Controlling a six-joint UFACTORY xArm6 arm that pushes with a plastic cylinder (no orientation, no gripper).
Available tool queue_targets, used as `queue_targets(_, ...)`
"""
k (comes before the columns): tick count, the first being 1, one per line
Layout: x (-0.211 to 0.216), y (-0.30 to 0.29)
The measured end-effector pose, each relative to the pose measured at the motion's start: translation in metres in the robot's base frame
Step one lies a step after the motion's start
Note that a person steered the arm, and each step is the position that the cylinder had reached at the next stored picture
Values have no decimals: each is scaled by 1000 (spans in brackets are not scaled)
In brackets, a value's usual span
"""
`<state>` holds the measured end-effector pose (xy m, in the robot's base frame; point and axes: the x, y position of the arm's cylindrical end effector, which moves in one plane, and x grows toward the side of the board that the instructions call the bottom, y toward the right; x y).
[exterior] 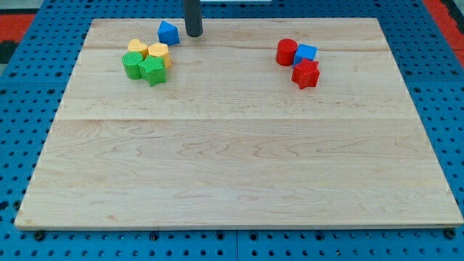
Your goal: Place the blue triangle to the top left of the yellow heart
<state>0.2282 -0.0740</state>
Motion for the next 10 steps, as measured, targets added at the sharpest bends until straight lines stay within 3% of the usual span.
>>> queue_targets(6, 5, -58)
queue_targets(8, 30, -43)
queue_targets(10, 43, -83)
